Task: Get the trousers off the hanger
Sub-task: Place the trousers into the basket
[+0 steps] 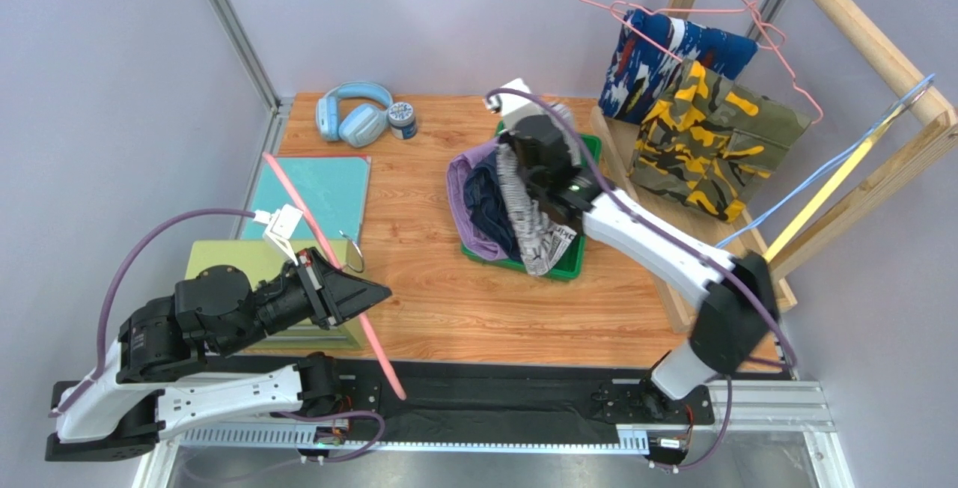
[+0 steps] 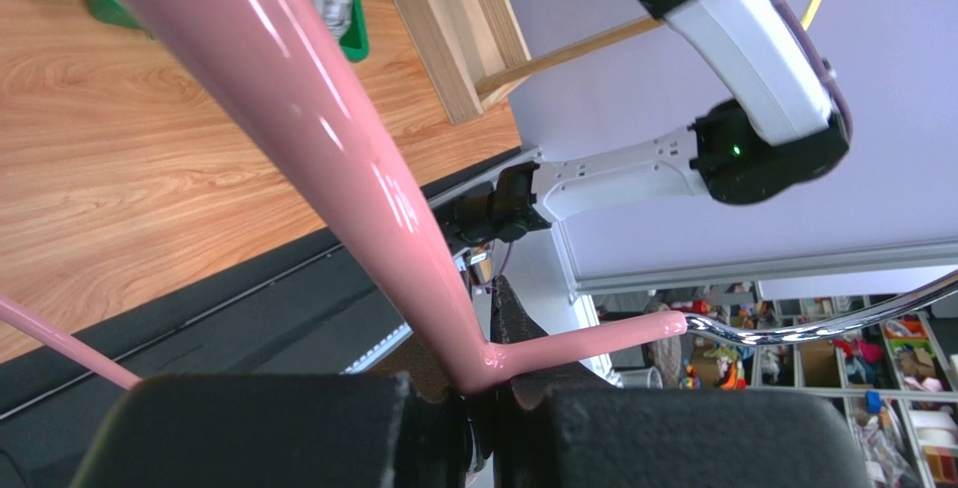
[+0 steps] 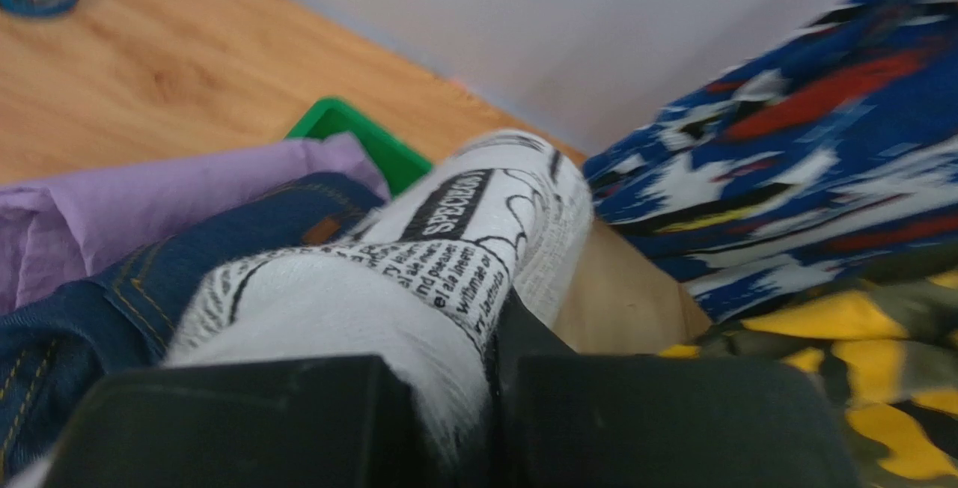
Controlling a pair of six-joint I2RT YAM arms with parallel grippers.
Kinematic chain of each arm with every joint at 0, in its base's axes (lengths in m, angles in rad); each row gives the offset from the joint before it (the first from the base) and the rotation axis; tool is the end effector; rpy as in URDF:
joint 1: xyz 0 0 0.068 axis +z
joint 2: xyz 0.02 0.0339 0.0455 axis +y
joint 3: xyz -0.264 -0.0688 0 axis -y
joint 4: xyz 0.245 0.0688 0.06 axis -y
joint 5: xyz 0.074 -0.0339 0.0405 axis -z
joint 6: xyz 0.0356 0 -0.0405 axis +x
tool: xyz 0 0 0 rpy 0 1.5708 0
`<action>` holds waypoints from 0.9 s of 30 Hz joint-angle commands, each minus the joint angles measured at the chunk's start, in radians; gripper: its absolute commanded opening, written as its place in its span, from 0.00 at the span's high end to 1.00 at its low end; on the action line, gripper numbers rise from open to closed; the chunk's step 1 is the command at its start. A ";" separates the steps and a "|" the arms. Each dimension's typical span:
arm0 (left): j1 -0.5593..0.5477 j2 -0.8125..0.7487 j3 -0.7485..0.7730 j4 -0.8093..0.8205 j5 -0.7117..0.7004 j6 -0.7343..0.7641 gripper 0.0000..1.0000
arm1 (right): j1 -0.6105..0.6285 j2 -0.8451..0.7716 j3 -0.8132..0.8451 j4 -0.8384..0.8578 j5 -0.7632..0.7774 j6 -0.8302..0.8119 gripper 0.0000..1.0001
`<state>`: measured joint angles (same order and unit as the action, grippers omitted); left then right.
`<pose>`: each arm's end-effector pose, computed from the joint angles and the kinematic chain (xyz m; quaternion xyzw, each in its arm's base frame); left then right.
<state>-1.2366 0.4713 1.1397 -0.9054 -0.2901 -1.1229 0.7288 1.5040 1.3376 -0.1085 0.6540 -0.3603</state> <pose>0.0244 -0.0391 0.4069 -0.0451 0.7813 -0.5226 0.3383 0.2773 0.2185 0.3677 -0.2253 0.7463 -0.1471 0.6088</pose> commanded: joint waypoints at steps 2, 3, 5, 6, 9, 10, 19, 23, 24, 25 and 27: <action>0.002 0.000 0.051 0.022 0.016 0.025 1.00 | 0.040 0.218 0.169 -0.108 0.062 0.079 0.95; 0.002 -0.005 0.049 0.022 0.016 0.022 1.00 | 0.041 0.234 0.170 -0.124 0.065 0.105 0.93; 0.002 -0.013 0.046 0.022 0.019 0.018 1.00 | 0.044 0.254 0.175 -0.149 0.036 0.133 0.87; 0.002 -0.016 0.045 0.020 0.017 0.017 1.00 | 0.044 0.254 0.175 -0.173 0.013 0.161 0.85; 0.002 -0.016 0.048 0.023 0.016 0.018 1.00 | 0.047 0.243 0.184 -0.255 -0.031 0.204 0.69; 0.000 -0.016 0.051 0.023 0.016 0.020 1.00 | 0.052 0.239 0.187 -0.278 -0.045 0.231 0.66; 0.002 -0.017 0.051 0.054 0.037 0.023 1.00 | 0.089 0.036 0.046 -0.479 -0.077 0.394 0.24; 0.000 -0.010 0.051 0.082 0.057 0.023 1.00 | 0.106 -0.083 -0.031 -0.580 -0.149 0.516 0.19; 0.000 -0.007 0.051 0.092 0.065 0.025 1.00 | 0.121 -0.128 -0.066 -0.588 -0.157 0.527 0.17; 0.002 -0.003 0.052 0.097 0.071 0.028 1.00 | 0.132 -0.152 -0.077 -0.609 -0.162 0.538 0.13; 0.002 0.012 0.055 0.112 0.084 0.031 1.00 | 0.162 -0.207 -0.087 -0.643 -0.171 0.573 0.12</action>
<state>-1.2366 0.4591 1.1549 -0.8791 -0.2436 -1.1194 0.8448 1.4040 1.2793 -0.6559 0.5323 0.0956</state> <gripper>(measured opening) 0.074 0.864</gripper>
